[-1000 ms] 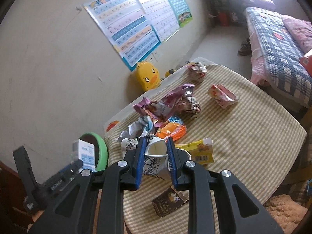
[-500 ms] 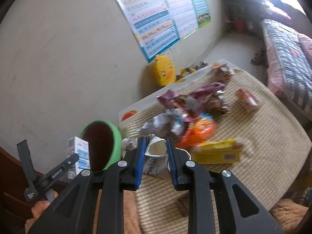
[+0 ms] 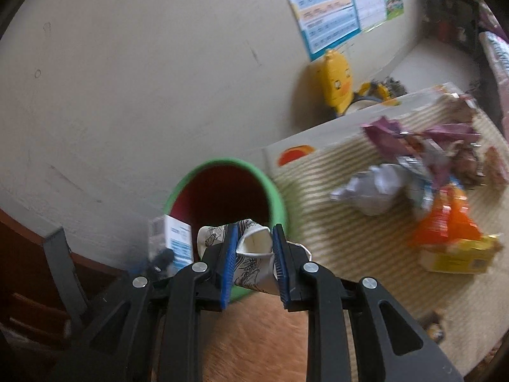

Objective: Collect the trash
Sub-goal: 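Drop the milk carton into the red bin with the left tool while the right tool drops the paper, then grasp the dark box with the left tool while the right tool grasps the yellow box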

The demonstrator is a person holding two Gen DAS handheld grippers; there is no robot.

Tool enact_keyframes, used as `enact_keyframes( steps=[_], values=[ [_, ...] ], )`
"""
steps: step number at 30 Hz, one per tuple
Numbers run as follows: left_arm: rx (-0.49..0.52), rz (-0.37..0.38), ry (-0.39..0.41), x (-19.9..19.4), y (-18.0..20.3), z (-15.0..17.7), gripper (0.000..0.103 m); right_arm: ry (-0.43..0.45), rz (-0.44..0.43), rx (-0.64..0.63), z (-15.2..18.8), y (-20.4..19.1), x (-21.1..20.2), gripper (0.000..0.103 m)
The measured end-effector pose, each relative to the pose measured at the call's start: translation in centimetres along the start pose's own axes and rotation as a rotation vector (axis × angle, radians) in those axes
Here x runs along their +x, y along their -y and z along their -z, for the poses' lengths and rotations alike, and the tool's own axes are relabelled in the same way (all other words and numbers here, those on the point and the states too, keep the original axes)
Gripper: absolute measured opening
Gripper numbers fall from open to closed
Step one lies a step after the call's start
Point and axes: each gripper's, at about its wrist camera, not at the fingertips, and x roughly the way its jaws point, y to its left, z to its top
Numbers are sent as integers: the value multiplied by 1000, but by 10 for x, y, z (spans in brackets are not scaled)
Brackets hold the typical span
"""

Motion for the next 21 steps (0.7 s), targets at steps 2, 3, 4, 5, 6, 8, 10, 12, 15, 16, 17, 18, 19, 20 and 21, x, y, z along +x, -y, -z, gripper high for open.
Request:
enact_keyframes(
  steps=[2,3,4,5,6,8,10,12,15,16,17,18,19,20,21],
  values=[
    [-12,-1,0,2,-3,-2,39,-4,-6,-10,-5,-11,9,22],
    [-17,-3,2,3,-5,-3,39,-5,-8,-16,-7,-16,13,23],
    [-19,-7,5,4,-7,-5,39,-7,-13,-18,-8,-19,16,23],
    [-25,-15,13,4,-8,-6,41,-8,-29,-17,-9,-22,19,25],
    [-33,-18,16,6,-10,-8,54,-8,-43,-16,-10,-25,21,31],
    [-60,-8,31,4,-16,-8,66,-2,-57,-15,-10,-28,22,50],
    [-71,-5,29,5,-19,-9,66,5,-59,-24,-10,-31,23,50],
    [-64,-8,21,6,-18,-8,66,-3,-52,-34,-9,-32,23,50],
    [-54,-2,16,6,-15,-7,66,-4,-44,-20,-6,-23,17,50],
    [-51,3,13,6,-13,-7,66,-5,-37,-19,-4,-20,14,50],
    [-48,7,11,6,-11,-7,66,-6,-25,-20,-3,-14,10,51],
    [-42,13,10,5,-9,-6,66,-7,-4,-21,0,-5,3,51],
    [-36,16,9,5,-7,-6,66,-8,12,-22,2,2,-2,52],
    [-28,18,8,5,-4,-6,66,-10,36,-21,6,13,-9,53],
    [-19,20,7,4,0,-5,66,-12,66,-14,10,26,-17,53]
  ],
)
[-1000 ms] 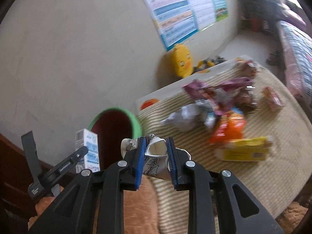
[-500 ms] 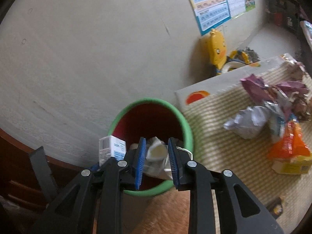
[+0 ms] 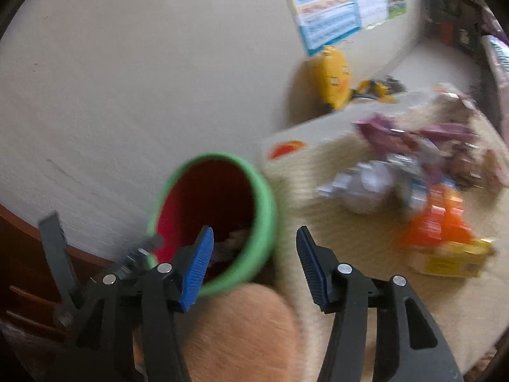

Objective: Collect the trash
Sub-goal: 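Grasp the dark box with the left tool while the right tool grasps the yellow box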

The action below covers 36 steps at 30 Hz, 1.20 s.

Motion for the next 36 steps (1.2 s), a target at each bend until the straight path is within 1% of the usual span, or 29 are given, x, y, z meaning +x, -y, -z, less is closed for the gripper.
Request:
enact_keyframes(
  steps=[5,7,10,11,12,14,15,16,18,19,21,23,25,26,27,28,29,30,31,33,36],
  values=[
    [42,34,-17,-2,22,6,66,-16,150,100,21,81,-38,59],
    [92,60,-35,-2,42,12,66,-26,226,166,29,122,-50,59],
    [205,113,-74,-2,84,30,66,-50,277,251,32,168,-63,60],
    [253,133,-97,-2,102,38,66,-62,278,266,31,179,-66,67],
    [293,152,-119,-1,115,47,66,-104,279,259,27,190,-66,71],
    [407,191,-172,3,148,69,66,-166,282,215,18,200,-61,70],
    [490,203,-199,6,169,87,66,-188,286,172,11,203,-59,70],
    [542,207,-218,8,181,99,66,-208,289,130,6,203,-57,71],
    [669,219,-280,15,209,130,66,-257,301,3,-2,200,-48,73],
    [727,224,-304,18,220,144,66,-278,311,-82,-5,197,-40,77],
    [830,211,-327,23,239,166,66,-319,333,-234,-3,191,-22,78],
    [885,182,-339,28,247,177,66,-376,332,-295,5,196,-3,78],
    [901,173,-368,35,252,185,66,-417,326,-323,9,198,11,73],
    [897,169,-381,39,254,186,66,-425,331,-339,11,197,16,66],
    [885,166,-395,42,254,186,66,-431,338,-354,13,196,20,64],
    [876,163,-404,43,255,187,66,-438,351,-371,15,195,22,56],
    [868,161,-410,45,254,188,66,-438,363,-381,17,195,23,42],
    [863,156,-412,47,256,188,66,-440,378,-383,19,197,23,36],
    [861,151,-407,46,255,187,66,-444,383,-373,20,198,22,34],
    [861,148,-393,45,255,186,66,-436,357,-329,22,203,12,30],
    [858,148,-384,43,255,185,66,-407,330,-294,27,207,-3,29]
  ],
)
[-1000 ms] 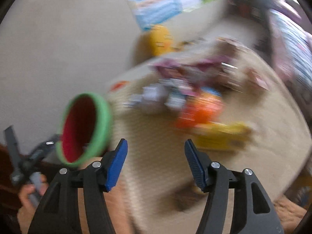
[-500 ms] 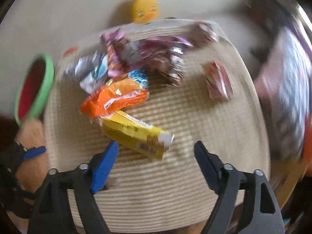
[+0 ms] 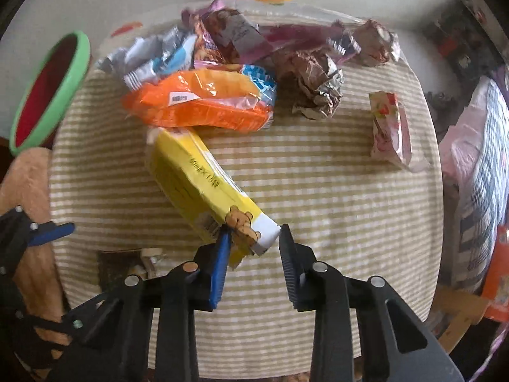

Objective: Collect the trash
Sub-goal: 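Grasp the dark box with the left tool while the right tool grasps the yellow box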

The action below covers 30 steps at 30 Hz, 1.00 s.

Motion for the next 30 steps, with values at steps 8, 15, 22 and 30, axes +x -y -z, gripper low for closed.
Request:
enact_keyframes(
  steps=[8,15,22,30],
  values=[
    [74,4,5,13,22,-19,66,-5,-50,169,39,16,-7,29],
    [76,79,-12,21,26,-28,52,12,-49,171,42,16,-5,53],
    [105,70,-11,20,31,-24,54,2,-52,194,24,23,10,61],
    [75,120,-46,31,33,-23,65,-34,-60,259,9,41,43,70]
  ],
)
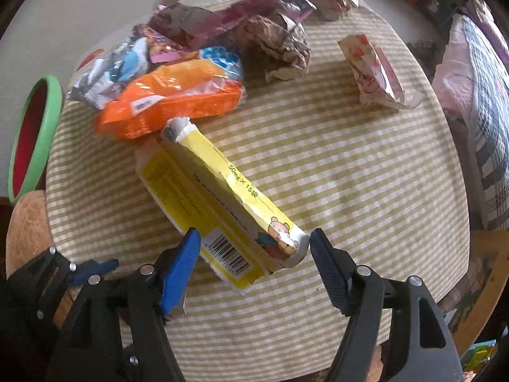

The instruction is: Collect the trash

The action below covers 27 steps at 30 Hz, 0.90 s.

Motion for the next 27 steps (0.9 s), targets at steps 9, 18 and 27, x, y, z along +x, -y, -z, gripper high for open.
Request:
enact_keyframes(
  steps=[9,18,27],
  values=[
    [73,-20,-21,12,24,7,62,6,-16,27,-1,19,-1,71],
    [18,-6,16,-9,-3,14,52,12,-3,24,-1,6,-7,70],
    [-146,-32,118,-55,-44,28,52,22,5,30,0,-6,-11,71]
  ],
)
